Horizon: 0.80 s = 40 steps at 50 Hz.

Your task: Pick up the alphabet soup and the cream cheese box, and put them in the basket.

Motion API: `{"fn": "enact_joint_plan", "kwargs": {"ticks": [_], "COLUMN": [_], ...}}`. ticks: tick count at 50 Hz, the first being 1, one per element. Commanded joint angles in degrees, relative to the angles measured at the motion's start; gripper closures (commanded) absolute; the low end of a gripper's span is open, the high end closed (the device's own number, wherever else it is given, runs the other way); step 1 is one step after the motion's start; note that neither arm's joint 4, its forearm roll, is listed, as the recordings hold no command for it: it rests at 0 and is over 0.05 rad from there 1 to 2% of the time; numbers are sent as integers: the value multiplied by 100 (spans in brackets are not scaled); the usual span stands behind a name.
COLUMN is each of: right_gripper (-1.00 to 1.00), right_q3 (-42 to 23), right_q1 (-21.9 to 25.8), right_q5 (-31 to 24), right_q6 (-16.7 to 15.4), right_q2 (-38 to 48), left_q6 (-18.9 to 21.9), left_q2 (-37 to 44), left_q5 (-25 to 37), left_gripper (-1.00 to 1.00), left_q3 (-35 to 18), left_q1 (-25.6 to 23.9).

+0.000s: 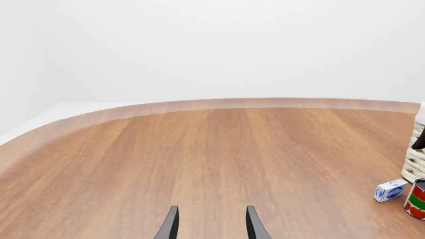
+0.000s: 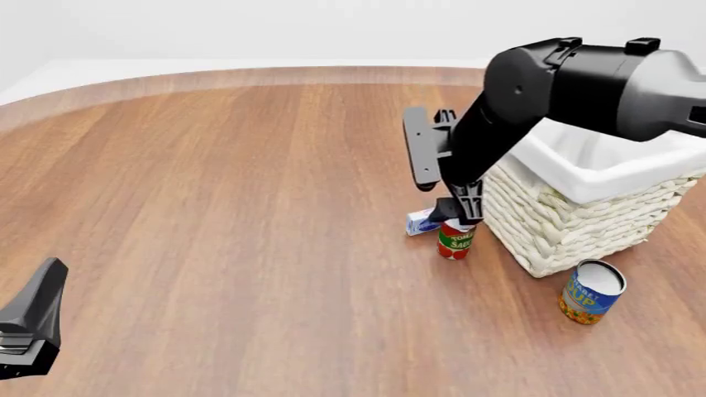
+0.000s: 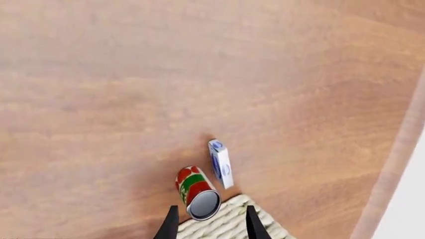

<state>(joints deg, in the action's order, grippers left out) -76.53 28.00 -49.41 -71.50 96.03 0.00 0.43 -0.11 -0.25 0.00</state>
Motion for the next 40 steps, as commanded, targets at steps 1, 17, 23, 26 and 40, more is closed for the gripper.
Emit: {"fn": "enact_joint_plan", "kwargs": {"ticks": [1, 17, 23, 26, 40], "right_gripper": [-100, -100, -100, -100, -100], "right_q3": [-82, -70, -79, -113, -231], "right_q1": [22, 115, 118, 150, 361], "right_q5": [-58, -241, -303, -342, -420], "right_q6": [-57, -106, -130, -112, -1], "right_q2": [125, 173, 197, 224, 380], "left_q6": [0, 0, 0, 0, 0], "left_q2": [0, 0, 0, 0, 0], "left_q5": [0, 0, 0, 0, 0], "left_gripper": [-100, -100, -100, -100, -100], "left_q3": [0, 0, 0, 0, 0], "left_q1": [0, 0, 0, 0, 0]}}
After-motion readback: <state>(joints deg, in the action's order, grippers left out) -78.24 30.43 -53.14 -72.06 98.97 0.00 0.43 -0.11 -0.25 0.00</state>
